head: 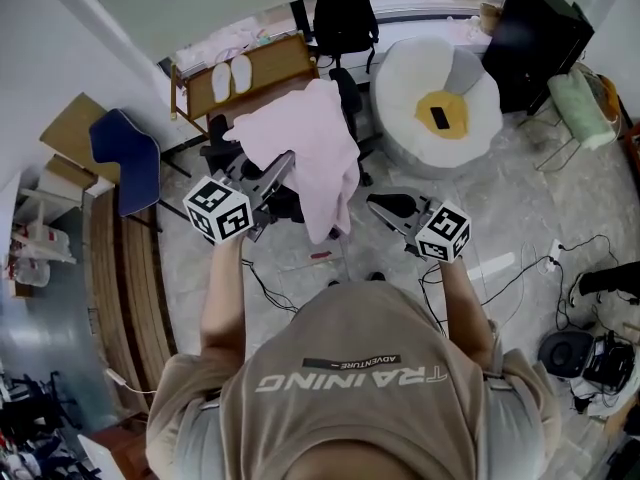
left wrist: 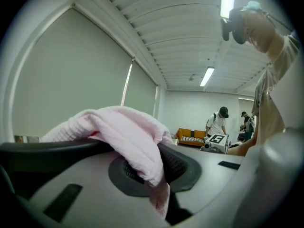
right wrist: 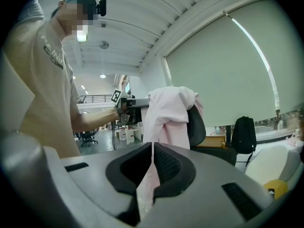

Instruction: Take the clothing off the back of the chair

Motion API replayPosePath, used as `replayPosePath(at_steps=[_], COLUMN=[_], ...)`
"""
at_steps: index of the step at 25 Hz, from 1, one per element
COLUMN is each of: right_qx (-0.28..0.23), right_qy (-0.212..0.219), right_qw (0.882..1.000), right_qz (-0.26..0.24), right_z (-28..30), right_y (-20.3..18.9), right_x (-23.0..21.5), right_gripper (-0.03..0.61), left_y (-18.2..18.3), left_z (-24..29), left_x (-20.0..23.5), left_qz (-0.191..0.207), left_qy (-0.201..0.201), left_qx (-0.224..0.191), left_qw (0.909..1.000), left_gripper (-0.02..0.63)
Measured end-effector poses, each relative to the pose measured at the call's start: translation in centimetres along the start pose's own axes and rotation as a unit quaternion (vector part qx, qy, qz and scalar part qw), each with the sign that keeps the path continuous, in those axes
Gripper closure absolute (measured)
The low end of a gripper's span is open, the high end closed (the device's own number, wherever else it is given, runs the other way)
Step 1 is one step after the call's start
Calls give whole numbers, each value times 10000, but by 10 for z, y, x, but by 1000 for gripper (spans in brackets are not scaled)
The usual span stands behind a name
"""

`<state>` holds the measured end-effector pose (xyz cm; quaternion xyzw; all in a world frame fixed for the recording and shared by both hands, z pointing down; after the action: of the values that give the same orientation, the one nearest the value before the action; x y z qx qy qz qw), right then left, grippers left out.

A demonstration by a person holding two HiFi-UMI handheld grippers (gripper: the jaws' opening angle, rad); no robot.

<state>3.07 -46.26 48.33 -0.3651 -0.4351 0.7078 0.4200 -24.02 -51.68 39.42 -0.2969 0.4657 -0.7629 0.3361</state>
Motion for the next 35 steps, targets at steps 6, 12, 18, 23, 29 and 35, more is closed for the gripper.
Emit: replayPosePath(at_steps=[6, 12, 18, 23, 29, 35], right_qx=[38, -4, -50, -137, -203, -158], right_qy=[26, -61, -285, -319, -169, 315], right_qw=[10000, 10000, 9995, 9993, 9996, 9992], right_qz=[-22, -32, 108, 142, 34, -186], right_z=[-1, 0, -4, -23, -53, -86], right_y=[1, 7, -6, -24, -31, -47], right_x=[3, 18, 44, 73, 96, 135], right_gripper=[540, 540, 540, 540, 540, 540], left_y=[6, 10, 7, 3, -8, -28], left_z=[-8, -22, -50, -55, -71, -100], left_x=[-10, -28, -55, -88, -125, -190], left_qz=[139, 394, 481, 658, 493, 380], left_qy=[-293, -819, -1317, -1247, -907, -399], left_qx=[-618, -1201, -1856, -1895, -1942, -2156], left_qw=[9976, 9886, 9726, 9717, 9755, 9749], left_gripper=[569, 571, 571, 569, 569, 571])
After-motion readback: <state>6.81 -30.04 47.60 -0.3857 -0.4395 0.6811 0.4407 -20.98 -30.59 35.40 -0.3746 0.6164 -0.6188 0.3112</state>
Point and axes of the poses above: the fingertips, and each gripper's own axes: z forward along the fingers, x to its left, y out of its top, the point moved 8 cm from there along -z, backward along the fingers, and after that the axes turned 13 degrees about x, right-handed, at the moved point
